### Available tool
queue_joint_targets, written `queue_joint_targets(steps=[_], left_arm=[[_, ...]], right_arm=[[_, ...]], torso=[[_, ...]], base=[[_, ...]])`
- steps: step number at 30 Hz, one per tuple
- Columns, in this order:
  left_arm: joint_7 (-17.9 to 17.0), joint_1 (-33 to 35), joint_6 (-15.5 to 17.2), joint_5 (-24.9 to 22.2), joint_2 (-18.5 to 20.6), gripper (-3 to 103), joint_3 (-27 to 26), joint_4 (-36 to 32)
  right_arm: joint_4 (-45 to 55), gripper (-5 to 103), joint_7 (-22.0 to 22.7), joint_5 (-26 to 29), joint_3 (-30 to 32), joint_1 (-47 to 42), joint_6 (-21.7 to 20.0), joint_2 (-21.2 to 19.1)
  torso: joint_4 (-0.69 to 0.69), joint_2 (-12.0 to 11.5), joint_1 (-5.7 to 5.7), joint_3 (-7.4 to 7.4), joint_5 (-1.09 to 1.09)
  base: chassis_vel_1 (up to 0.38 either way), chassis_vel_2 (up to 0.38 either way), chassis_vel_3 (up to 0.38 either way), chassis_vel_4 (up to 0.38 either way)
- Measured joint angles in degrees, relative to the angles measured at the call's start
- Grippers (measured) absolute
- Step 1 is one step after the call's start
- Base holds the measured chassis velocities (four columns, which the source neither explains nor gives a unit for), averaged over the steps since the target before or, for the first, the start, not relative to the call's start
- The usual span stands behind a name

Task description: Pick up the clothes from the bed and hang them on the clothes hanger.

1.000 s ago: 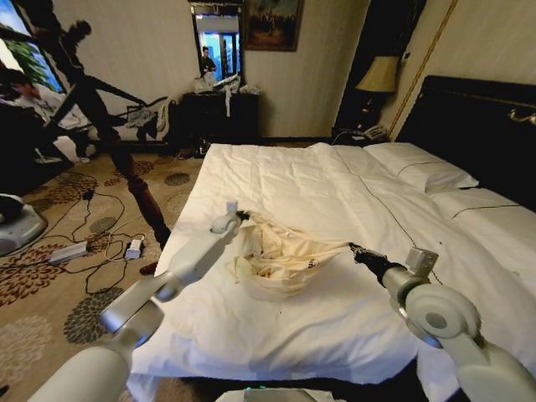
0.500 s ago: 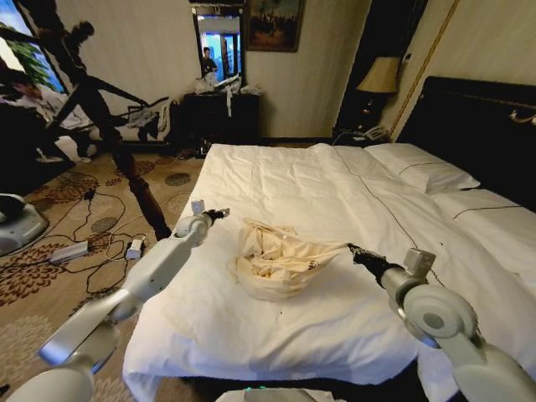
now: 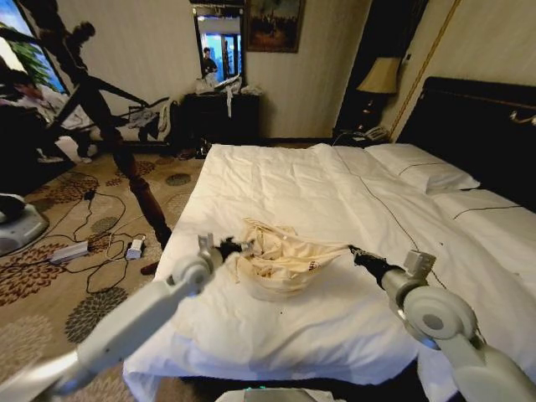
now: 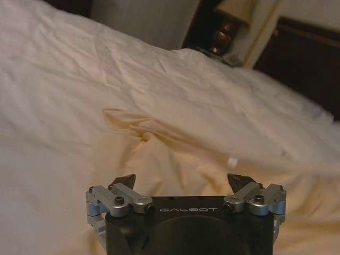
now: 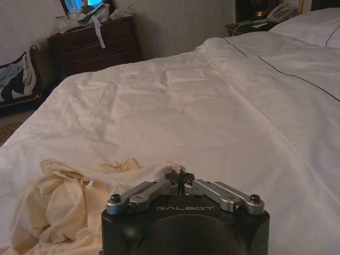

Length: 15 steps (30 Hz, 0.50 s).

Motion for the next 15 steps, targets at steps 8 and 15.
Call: queue_joint_targets(steps=[8,15], left_arm=[[-5.6,-5.6,0.8,-4.7,-8.8,98,3.2,5.1],[-10.7,-11.8,0.8,-8.6,-17.4,94,2.3,13.2]], right_arm=[[0.2,0,0.1,0.0,0.1,0.0,0.0,-0.2],[0.5,0,0.2,0.1,1.0,-0.6,0.0,-0.1]], torso=[[-0.01,0.0,0.01,0.01,0.03],[-0.01,0.0,0.02,0.01,0.03]], base=[[0.0,0.0,0.0,0.0],[0.0,0.0,0.0,0.0]])
